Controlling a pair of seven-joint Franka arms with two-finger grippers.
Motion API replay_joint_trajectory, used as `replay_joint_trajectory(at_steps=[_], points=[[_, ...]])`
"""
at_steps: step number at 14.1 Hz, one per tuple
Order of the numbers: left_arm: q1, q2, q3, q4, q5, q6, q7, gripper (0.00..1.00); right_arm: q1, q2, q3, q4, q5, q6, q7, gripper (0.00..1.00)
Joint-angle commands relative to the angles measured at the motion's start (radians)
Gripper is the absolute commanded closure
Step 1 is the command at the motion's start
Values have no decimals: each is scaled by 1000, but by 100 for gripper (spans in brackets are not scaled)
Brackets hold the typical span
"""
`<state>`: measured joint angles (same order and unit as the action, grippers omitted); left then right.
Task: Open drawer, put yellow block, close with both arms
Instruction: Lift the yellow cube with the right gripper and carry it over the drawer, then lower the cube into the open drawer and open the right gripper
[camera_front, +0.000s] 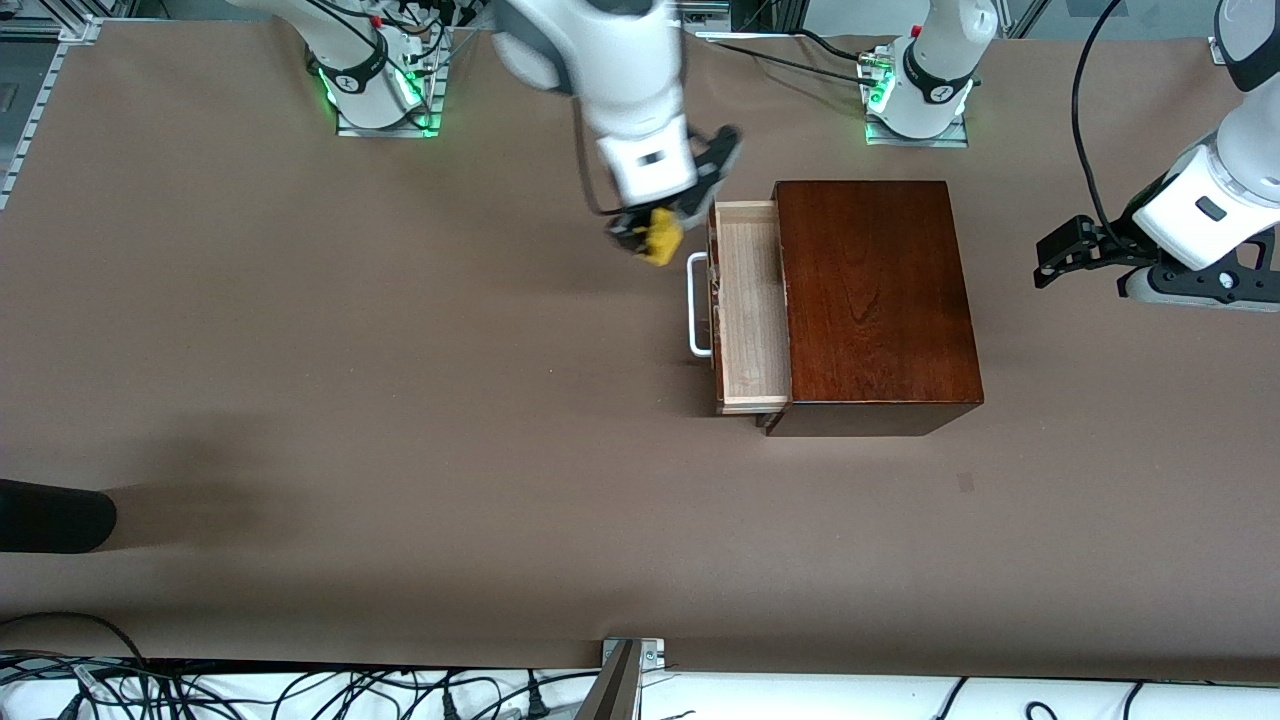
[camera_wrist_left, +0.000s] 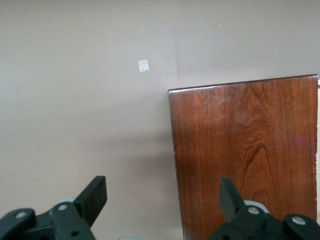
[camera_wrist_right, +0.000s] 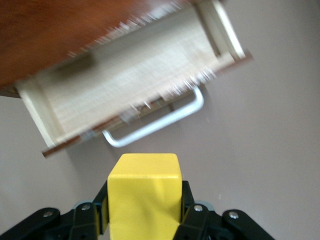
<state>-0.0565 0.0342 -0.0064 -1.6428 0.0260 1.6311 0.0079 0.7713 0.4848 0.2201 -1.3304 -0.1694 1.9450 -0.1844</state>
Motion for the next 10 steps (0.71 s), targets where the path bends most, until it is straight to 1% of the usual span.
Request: replay_joint_trajectory(at_steps=[1,6,8,10], points=[[4,-7,-7,9,-12,-16,-5,0,72,133,-11,181,-48,-38,-93,100],[3,-7,-7,9,-11,-16,-2,0,115,231,-11,263,-73,-12,-203,100],[4,-7,-7,9,-11,-16,3,0,122,247,-11,269,-75,9,-228,100],[3,-5,-7,11,-11,-16,1,0,129,276,-13,269,-76,67,-254,100]])
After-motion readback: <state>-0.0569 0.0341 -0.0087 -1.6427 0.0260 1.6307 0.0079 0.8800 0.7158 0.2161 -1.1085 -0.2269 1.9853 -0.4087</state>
